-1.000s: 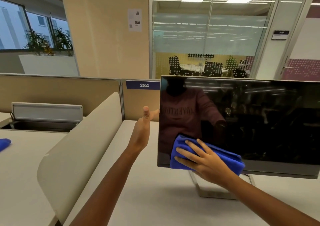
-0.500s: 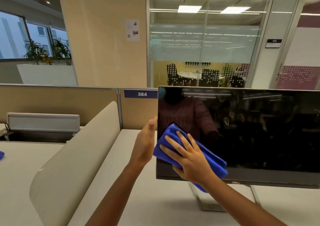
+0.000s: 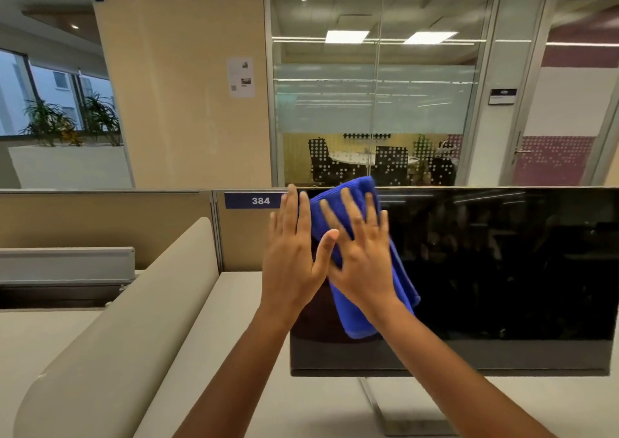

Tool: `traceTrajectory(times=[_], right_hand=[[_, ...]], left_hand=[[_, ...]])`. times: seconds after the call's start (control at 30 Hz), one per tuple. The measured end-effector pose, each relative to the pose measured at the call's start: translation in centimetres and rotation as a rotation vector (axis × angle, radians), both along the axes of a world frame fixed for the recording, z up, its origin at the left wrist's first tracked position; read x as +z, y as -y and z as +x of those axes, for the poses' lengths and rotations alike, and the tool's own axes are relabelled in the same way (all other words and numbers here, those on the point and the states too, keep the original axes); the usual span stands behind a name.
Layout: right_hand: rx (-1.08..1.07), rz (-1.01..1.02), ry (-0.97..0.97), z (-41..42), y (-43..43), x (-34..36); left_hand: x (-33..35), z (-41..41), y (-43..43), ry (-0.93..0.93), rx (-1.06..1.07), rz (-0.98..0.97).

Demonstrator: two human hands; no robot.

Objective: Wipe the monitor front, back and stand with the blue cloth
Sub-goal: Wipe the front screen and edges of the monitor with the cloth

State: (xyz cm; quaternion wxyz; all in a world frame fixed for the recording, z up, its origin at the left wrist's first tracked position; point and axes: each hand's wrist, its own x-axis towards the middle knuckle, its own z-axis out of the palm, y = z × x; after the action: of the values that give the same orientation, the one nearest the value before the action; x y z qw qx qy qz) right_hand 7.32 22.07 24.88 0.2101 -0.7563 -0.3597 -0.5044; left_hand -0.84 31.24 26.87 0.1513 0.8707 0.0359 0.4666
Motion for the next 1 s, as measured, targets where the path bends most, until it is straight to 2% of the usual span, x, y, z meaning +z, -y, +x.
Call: traceTrajectory(times=[0.1,0.17,0.3,0.43,0.67,0.73,0.87,0.93,1.0], right_hand=[[0.007,-0.113,0.058,0.1,0.5,-0.9],[-0.041,-0.104,0.075,0.7,2.0,-0.9],[-0.154,0.082,-0.024,2.4,5.2,0.7],[-0.157,0.23,-0.103,2.3,4.3,1.7],[-0.104,-0.023,0.046,1.4,4.1,-1.1],[-0.155,0.025,0.005,2.1,6.1,-1.6],[-0.268,0.251,-0.162,3.8,8.8,-0.3],[-0.267,0.346,-0.225,3.6,8.0,0.9],[-0.251,0.352,-0.212,2.7,6.0,1.4]], left_hand=[[1.1,0.9,-0.3,-0.045,0.059,0.122],[1.5,1.3,-0.5,-0.074,0.064,0.175],[1.7,1.4,-0.6,-0.04,0.105,0.219],[1.5,1.6,-0.3,-0.05,0.108,0.188],[1.4,1.5,-0.2,-0.112,0.173,0.246],[1.5,1.5,-0.2,-0.114,0.176,0.264],[1.5,1.4,-0.2,-0.122,0.14,0.262],[1.4,1.4,0.0,-0.129,0.115,0.233],[1.3,1.5,0.1,-0.13,0.125,0.227]])
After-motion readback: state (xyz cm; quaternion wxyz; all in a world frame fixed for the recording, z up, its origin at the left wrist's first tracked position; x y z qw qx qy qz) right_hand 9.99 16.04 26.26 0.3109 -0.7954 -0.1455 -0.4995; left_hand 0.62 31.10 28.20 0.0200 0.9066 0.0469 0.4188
